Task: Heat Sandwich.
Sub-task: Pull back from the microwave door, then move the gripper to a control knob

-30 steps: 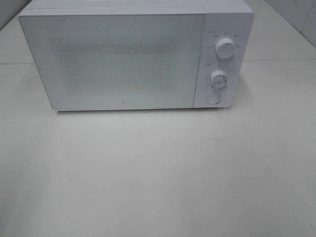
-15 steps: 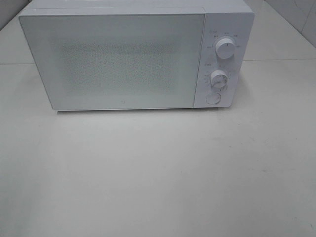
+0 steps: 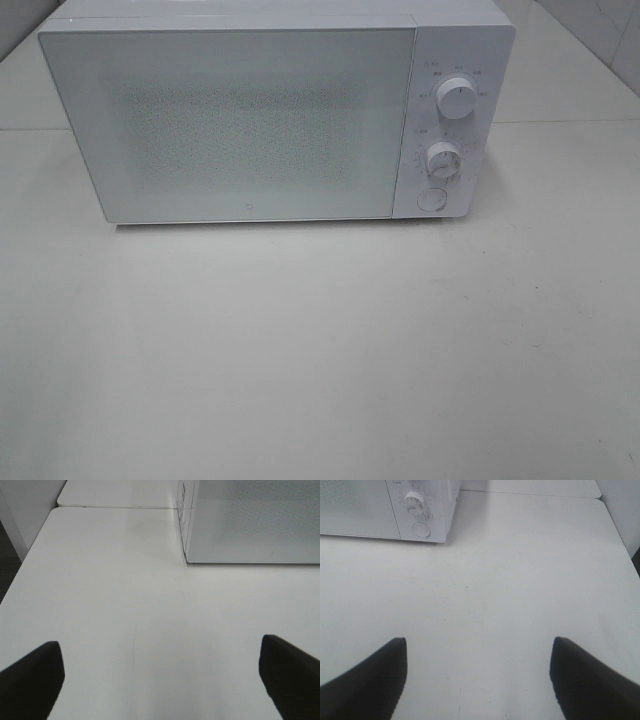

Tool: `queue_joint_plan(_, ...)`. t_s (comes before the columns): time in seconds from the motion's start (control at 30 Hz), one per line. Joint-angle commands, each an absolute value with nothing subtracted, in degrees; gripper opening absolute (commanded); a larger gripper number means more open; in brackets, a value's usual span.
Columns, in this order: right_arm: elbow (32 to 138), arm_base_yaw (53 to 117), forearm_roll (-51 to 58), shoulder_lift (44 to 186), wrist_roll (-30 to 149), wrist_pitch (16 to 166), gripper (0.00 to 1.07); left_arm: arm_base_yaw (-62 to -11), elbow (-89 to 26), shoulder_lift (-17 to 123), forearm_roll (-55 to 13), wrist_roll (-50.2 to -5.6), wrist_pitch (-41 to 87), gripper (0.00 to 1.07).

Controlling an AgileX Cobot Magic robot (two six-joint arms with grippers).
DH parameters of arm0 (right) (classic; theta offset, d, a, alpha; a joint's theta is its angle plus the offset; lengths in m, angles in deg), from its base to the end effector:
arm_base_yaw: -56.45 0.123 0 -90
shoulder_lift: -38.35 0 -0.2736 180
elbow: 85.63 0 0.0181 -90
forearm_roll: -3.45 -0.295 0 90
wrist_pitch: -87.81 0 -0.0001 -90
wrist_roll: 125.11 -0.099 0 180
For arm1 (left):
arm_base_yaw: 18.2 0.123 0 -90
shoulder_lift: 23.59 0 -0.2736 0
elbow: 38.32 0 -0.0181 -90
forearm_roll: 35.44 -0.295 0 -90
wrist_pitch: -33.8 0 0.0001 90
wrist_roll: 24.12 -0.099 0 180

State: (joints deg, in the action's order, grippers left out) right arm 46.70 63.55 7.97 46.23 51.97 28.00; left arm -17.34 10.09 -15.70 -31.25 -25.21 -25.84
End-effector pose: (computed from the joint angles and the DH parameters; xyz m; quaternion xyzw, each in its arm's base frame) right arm 0.0517 -0.0004 0.3000 -0.0293 0.8439 0.0074 0.5356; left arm 0.0533 -0.0054 0.2961 0.0028 0.8472 -0.0275 0.5306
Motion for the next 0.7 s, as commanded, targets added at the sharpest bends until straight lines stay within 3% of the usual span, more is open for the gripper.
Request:
queue_joint_plan(0.03, 46.5, 63.2, 8.1, 44.7, 51.9, 28.2, 0.76, -17.1, 10.2, -17.3, -30.7, -25.1, -25.4, 1.0)
queue_joint_plan(0.7, 46.5, 63.2, 8.1, 44.7, 51.9, 28.2, 0.76, -17.1, 10.2, -17.3, -30.7, -25.1, -25.4, 1.0)
